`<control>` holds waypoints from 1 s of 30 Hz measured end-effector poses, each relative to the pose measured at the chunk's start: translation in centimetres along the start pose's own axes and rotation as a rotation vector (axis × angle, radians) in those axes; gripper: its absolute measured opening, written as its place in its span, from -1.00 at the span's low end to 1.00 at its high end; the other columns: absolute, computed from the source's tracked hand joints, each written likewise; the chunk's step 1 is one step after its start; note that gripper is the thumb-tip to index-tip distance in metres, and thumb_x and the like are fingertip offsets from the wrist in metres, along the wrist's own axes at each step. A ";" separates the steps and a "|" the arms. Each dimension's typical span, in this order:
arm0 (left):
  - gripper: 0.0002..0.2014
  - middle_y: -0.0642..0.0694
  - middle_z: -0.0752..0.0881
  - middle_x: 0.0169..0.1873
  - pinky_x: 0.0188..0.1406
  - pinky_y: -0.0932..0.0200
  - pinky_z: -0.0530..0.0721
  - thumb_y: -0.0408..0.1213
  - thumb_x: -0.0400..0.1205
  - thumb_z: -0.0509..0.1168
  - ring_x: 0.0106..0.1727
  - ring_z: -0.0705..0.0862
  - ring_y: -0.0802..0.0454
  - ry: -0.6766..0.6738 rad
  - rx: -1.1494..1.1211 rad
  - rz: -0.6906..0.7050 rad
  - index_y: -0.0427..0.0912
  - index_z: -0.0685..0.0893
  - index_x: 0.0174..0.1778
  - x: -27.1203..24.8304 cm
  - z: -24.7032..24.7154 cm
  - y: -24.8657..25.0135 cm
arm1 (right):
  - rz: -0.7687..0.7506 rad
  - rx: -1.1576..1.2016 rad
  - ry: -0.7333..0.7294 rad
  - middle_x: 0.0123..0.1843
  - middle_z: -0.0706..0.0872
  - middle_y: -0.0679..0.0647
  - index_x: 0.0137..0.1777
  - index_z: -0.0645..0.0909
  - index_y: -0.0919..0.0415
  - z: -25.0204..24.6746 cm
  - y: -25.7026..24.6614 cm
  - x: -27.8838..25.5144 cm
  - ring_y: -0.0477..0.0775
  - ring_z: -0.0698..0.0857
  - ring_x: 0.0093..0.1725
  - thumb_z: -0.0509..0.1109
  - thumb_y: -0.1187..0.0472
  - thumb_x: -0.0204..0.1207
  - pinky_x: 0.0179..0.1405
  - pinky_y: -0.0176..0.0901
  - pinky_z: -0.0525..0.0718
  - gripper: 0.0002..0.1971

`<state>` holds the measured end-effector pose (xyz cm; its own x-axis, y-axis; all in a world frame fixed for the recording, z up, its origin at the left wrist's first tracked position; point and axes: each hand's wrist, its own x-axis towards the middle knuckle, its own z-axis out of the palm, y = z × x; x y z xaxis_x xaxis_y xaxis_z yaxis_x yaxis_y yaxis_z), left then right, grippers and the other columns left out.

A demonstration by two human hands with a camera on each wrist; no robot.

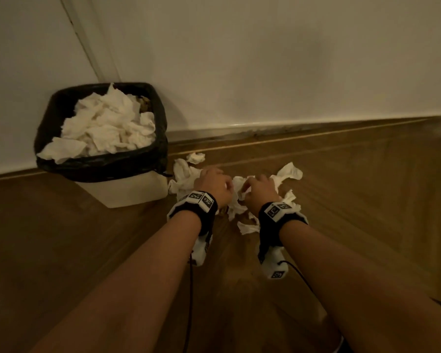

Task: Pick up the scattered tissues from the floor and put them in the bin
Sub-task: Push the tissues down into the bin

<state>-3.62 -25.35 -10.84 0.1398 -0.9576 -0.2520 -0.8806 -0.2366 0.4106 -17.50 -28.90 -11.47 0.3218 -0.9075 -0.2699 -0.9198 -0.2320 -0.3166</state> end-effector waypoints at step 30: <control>-0.58 -0.19 0.39 0.39 0.38 0.12 0.46 -0.13 0.49 0.45 0.35 0.50 -0.12 0.079 -0.388 -0.147 -0.11 0.60 0.26 0.2 2.6 -1.7 | -0.006 -0.064 -0.037 0.47 0.32 0.10 0.41 0.44 0.08 6.7 2.2 -6.4 0.16 0.30 0.45 0.18 0.23 0.64 0.40 -0.03 0.43 -0.65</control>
<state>-3.22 -24.72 -13.85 0.2986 -0.9150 -0.2711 -0.6151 -0.4018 0.6784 -20.03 -21.26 -16.57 0.3340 -0.8930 -0.3018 -0.9300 -0.2600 -0.2598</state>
